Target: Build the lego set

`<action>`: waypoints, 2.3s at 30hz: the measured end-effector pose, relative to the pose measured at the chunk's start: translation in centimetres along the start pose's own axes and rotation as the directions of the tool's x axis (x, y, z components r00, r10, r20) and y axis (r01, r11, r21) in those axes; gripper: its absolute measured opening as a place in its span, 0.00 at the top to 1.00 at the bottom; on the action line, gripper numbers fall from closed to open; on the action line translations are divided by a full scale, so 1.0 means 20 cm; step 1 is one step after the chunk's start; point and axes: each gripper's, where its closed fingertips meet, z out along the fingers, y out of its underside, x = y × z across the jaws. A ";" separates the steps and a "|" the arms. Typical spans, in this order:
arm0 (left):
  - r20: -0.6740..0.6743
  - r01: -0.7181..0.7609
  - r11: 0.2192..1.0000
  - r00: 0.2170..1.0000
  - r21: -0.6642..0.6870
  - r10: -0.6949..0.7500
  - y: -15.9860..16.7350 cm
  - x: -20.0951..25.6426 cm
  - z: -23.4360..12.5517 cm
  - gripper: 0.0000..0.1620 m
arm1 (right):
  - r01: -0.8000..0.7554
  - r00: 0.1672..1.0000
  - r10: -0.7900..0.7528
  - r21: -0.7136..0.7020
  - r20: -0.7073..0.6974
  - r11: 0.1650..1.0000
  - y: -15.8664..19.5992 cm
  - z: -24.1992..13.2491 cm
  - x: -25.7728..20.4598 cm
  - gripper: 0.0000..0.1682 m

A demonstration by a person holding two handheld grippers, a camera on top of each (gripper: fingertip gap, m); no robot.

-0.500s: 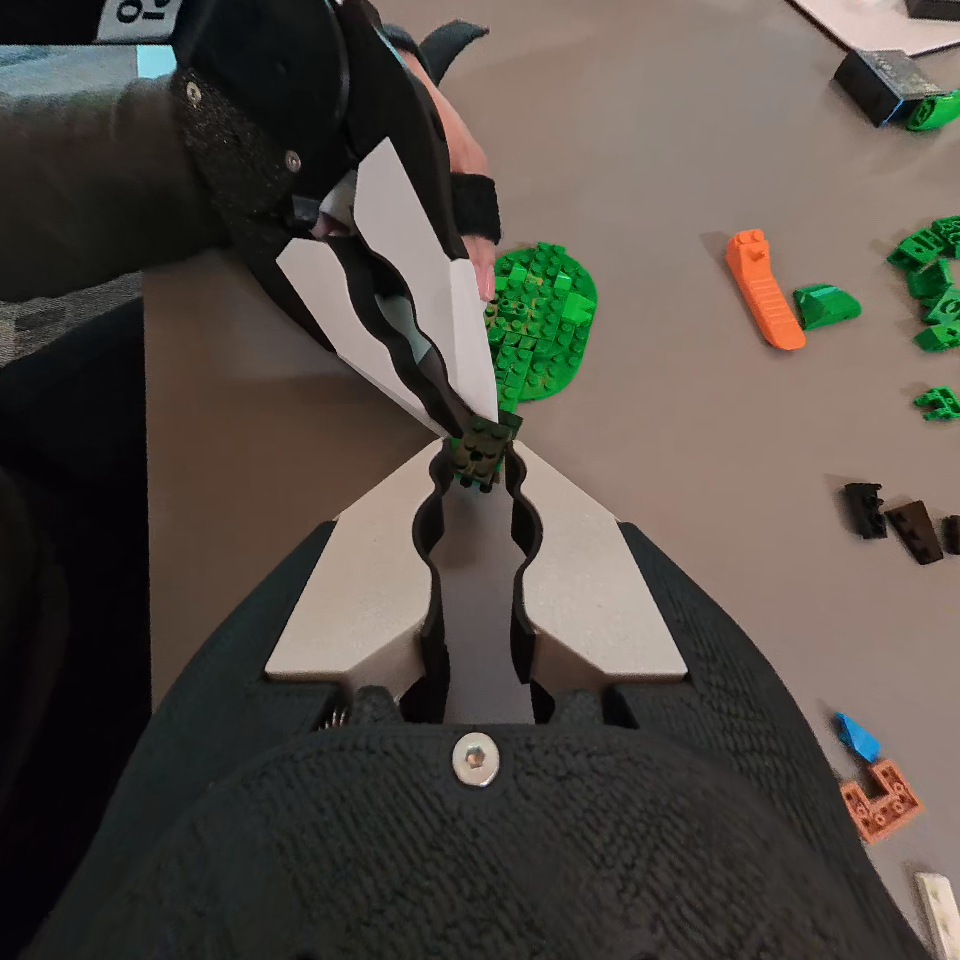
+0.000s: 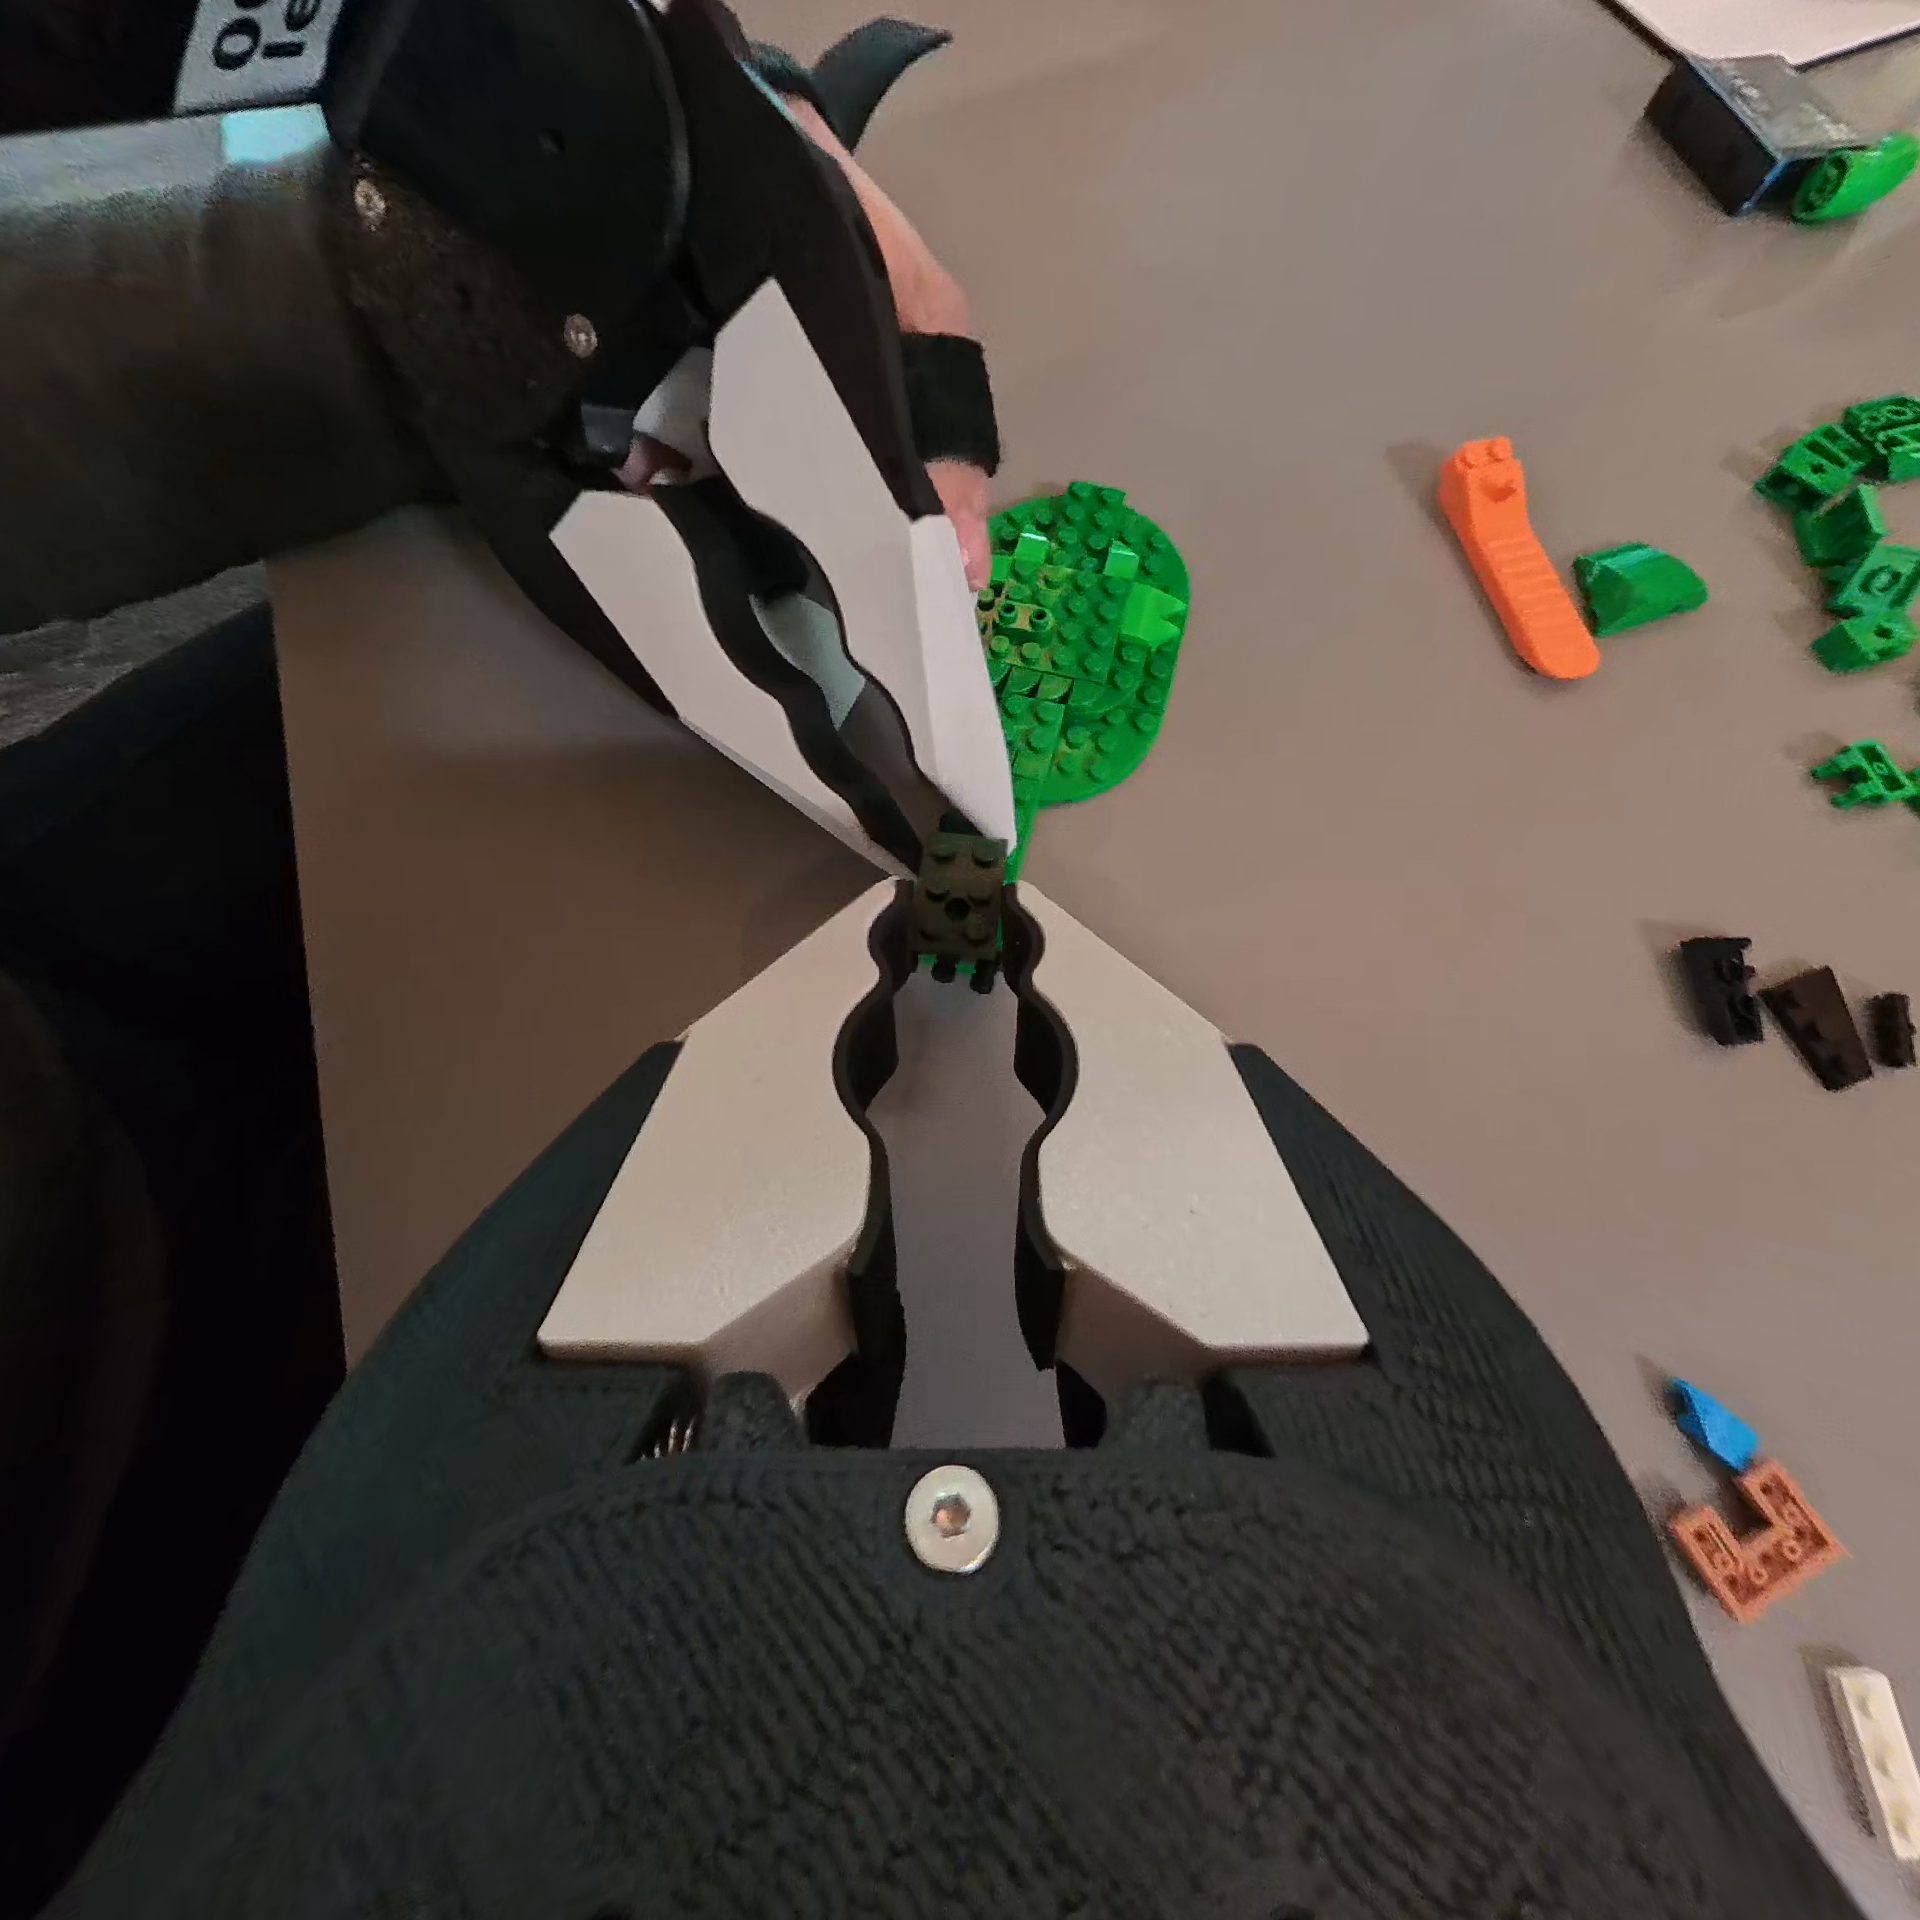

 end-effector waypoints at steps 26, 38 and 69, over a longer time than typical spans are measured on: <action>-0.011 -0.038 0.999 0.999 -0.010 0.038 0.00 0.02 0.01 0.92 | -0.070 0.979 0.059 -0.049 -0.196 0.996 0.03 0.04 0.01 0.79; -0.014 -0.041 0.999 0.999 -0.017 0.041 0.00 0.03 0.01 0.89 | -0.087 0.976 0.067 -0.092 -0.207 0.992 0.13 0.11 0.04 0.84; 0.193 0.071 0.996 0.978 0.057 -0.080 0.06 -0.13 -0.27 0.67 | -0.061 0.987 0.062 0.011 -0.145 0.998 0.10 0.11 0.06 0.85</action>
